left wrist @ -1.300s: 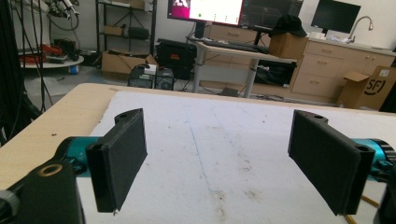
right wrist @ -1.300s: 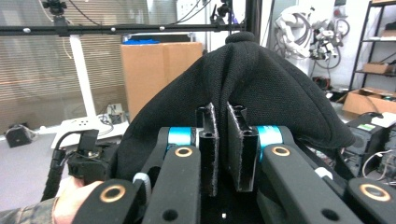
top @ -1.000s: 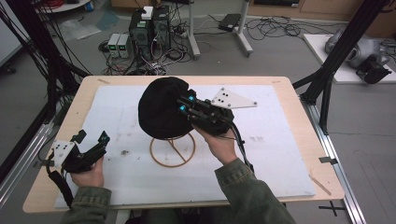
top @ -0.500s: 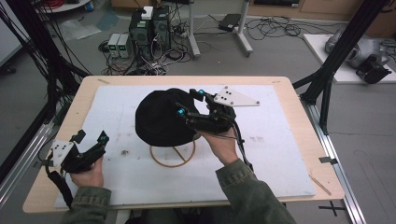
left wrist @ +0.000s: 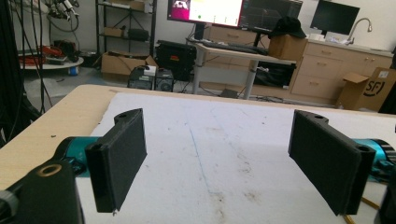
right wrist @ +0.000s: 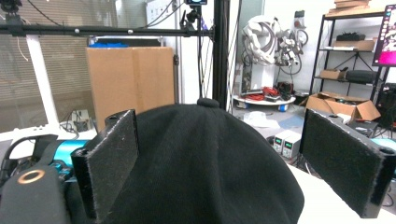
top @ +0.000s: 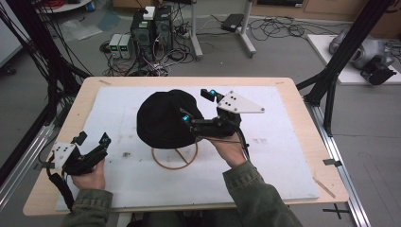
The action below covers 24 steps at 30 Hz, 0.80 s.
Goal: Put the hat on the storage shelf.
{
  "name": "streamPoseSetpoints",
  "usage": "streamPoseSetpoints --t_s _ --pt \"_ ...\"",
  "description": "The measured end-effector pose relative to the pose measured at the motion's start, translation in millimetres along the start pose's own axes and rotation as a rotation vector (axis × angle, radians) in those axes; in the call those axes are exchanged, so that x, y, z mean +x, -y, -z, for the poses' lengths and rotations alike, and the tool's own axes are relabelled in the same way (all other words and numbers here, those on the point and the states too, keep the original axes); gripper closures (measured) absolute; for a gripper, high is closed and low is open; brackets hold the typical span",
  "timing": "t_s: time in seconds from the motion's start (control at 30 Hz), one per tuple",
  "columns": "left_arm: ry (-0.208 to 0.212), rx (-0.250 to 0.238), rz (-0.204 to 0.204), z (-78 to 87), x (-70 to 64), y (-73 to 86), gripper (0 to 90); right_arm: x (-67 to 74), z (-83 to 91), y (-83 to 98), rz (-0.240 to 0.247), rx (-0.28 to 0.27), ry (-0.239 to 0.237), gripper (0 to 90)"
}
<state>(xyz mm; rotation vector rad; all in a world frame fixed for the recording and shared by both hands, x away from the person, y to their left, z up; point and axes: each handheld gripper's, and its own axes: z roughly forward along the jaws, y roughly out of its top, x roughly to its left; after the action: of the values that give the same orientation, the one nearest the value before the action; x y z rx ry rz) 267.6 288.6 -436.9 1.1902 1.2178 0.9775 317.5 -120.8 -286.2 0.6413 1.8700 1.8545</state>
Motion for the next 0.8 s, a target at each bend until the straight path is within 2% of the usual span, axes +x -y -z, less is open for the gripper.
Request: streamPoseSetpoints --t_s 0.13,0.5,0.67,0.8 --pt "-0.002 -0.002 -0.001 0.1 0.1 -0.1 19.3 -4.4 5.2 1.3 -0.005 0.005 0.012 11.3" --pt "-0.003 -0.002 -0.004 -0.5 1.4 -0.1 19.3 -19.2 31.5 14.2 0.004 0.014 0.093 11.3" --pt "-0.005 -0.006 -0.002 -0.1 2.3 -0.6 19.3 -27.6 47.6 21.6 0.008 0.027 0.139 11.3" --pt "0.000 -0.005 -0.006 -0.7 1.1 -0.3 19.1 -35.1 64.0 29.8 0.011 0.021 0.197 11.6"
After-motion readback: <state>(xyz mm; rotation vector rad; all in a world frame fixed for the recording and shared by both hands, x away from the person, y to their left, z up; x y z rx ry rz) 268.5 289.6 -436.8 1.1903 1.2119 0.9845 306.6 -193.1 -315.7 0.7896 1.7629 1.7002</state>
